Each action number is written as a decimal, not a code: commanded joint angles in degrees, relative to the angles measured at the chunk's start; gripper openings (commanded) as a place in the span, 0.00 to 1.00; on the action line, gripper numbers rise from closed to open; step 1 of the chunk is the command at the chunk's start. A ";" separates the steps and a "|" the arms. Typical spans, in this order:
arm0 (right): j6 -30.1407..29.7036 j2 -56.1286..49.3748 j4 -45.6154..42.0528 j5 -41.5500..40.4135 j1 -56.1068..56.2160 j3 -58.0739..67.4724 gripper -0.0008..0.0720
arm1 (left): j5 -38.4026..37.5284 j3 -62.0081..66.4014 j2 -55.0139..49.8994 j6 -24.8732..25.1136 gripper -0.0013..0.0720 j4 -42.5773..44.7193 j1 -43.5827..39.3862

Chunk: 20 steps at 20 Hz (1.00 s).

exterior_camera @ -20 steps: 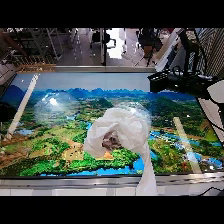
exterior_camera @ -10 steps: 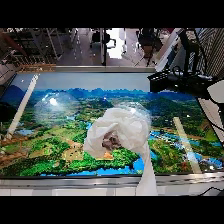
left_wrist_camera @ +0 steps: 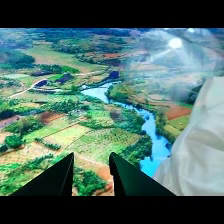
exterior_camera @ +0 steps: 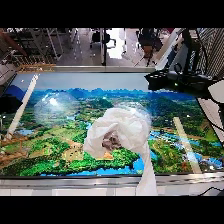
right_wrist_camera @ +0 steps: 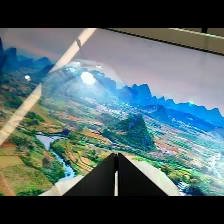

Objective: Fold the clothes and pants, and hang the long-sleeved shirts on hangers.

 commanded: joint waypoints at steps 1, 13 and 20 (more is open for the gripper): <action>1.79 0.00 5.20 -2.49 0.04 0.00 0.04 | 1.03 -0.02 -0.79 -1.86 0.33 -6.78 -0.02; 10.43 -4.66 6.05 18.49 0.98 -1.11 0.60 | -3.41 -7.63 -10.43 3.80 0.98 -14.75 -12.74; 12.90 -13.00 5.97 17.94 8.72 -14.25 0.73 | 5.62 -8.11 -33.38 18.40 0.98 -26.29 -21.70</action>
